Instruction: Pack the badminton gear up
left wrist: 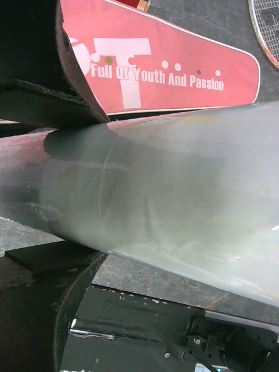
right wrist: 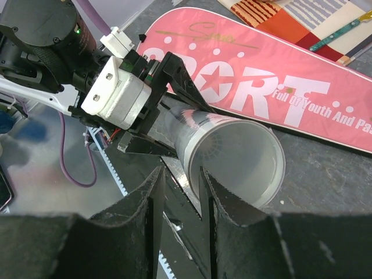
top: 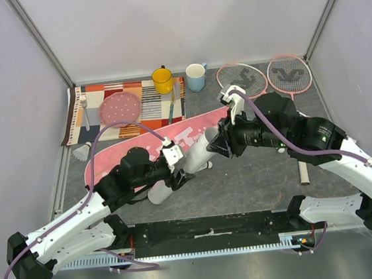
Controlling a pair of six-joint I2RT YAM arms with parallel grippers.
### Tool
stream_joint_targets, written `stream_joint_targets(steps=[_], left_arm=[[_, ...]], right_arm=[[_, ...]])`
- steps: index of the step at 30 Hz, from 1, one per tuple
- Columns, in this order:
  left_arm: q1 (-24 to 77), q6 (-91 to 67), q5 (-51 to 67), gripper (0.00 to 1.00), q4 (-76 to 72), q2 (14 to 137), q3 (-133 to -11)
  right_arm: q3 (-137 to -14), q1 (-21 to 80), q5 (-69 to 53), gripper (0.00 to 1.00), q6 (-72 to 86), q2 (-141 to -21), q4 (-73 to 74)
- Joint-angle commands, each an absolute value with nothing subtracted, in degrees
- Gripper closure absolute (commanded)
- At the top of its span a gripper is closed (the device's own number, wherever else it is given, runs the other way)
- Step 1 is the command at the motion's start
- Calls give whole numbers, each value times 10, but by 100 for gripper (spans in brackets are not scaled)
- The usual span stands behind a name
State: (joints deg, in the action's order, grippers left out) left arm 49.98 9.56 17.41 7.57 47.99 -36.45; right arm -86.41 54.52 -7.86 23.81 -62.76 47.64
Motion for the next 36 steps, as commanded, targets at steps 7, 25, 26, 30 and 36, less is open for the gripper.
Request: stream_joint_targets(steps=[7, 25, 26, 30, 36], left_arm=[[503, 117, 175, 60, 48, 466, -365], [507, 126, 140, 69, 49, 464, -358], [507, 125, 139, 71, 48, 464, -358], [507, 125, 139, 71, 47, 466, -357], [507, 124, 141, 71, 47, 470, -357]], right_arm=[[-838, 546, -81, 73, 256, -622, 425], [-771, 545, -19, 100, 316, -534, 340], [-767, 545, -5, 100, 318, -527, 335], [-754, 546, 19, 100, 330, -501, 328], [-765, 545, 13, 100, 337, -505, 323]])
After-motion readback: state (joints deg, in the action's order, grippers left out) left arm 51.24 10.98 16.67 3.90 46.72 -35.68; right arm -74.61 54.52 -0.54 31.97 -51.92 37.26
